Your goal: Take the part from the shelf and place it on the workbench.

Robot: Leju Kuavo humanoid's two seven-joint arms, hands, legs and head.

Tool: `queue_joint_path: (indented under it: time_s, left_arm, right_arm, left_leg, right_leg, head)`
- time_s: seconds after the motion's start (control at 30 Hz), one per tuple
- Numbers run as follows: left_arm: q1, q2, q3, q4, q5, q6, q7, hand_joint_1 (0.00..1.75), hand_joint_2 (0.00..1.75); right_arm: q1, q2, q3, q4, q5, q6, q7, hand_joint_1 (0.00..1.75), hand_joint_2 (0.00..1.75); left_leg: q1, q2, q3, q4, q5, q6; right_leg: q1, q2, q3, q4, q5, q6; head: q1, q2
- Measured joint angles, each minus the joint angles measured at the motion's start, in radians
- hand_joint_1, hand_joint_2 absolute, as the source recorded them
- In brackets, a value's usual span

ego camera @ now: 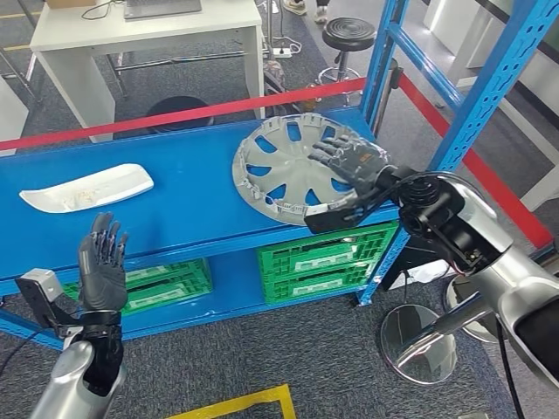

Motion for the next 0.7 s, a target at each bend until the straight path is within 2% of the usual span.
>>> queue_joint_path:
  time_s: [0.27,0.7]
  left_arm:
    - [-0.016,-0.007,0.0,0.012,0.0,-0.015,-0.01,0.0,0.0]
    - [-0.036,-0.014,0.0,0.041,-0.001,-0.05,-0.025,0.0,0.0]
  right_arm:
    - [0.002,0.037,0.044,0.215,0.067,-0.19,-0.052,0.0,1.75]
    - [-0.031,0.125,0.065,0.528,0.071,-0.343,-0.147,0.0,1.75]
  left_leg:
    - [0.0,-0.001,0.0,0.0,0.0,0.0]
    - [0.0,-0.001,0.0,0.0,0.0,0.0]
  right_leg:
    - [0.0,-0.001,0.0,0.0,0.0,0.0]
    - [0.0,-0.001,0.0,0.0,0.0,0.0]
  head:
    - [0.0,0.0]
    - [0.0,0.0]
